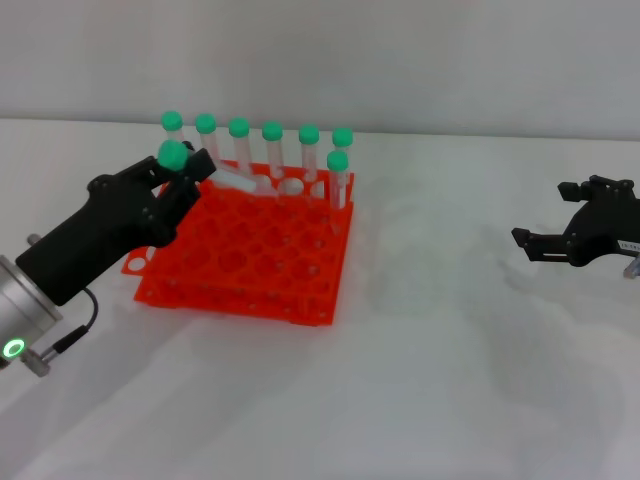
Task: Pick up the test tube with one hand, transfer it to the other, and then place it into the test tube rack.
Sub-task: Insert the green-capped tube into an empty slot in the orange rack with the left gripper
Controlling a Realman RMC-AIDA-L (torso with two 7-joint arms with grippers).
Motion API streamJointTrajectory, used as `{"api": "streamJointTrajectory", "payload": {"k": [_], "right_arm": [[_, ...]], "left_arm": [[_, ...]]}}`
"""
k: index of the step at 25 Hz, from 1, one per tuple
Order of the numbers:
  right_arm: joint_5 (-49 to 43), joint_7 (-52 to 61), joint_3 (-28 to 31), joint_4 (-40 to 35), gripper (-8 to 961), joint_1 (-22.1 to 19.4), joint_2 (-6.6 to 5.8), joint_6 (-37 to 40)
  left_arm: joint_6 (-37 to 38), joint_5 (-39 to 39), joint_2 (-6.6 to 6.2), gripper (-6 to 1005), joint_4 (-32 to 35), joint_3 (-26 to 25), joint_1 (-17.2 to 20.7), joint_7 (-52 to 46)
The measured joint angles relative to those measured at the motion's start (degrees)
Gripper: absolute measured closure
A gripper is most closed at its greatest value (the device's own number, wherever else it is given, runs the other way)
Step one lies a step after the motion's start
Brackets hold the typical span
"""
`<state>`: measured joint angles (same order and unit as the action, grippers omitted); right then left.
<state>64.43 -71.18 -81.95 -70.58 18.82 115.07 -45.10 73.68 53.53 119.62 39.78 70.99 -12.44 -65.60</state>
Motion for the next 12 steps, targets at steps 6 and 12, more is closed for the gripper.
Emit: {"api": "streamJointTrajectory", "payload": {"k": [6, 12], "right_arm": [[-0.01, -0.05, 0.04, 0.74, 86, 0.3, -0.11, -0.04], [-0.01, -0.06, -0.3, 1.25, 86, 0.41, 0.0, -0.07]], "left_arm": [[-8.46, -1.52, -0.17, 786, 0.3, 0.04, -0.98, -0.95], [-17.16, -0.48, -0.38, 787, 0.45, 0.08, -4.28, -2.25]]}}
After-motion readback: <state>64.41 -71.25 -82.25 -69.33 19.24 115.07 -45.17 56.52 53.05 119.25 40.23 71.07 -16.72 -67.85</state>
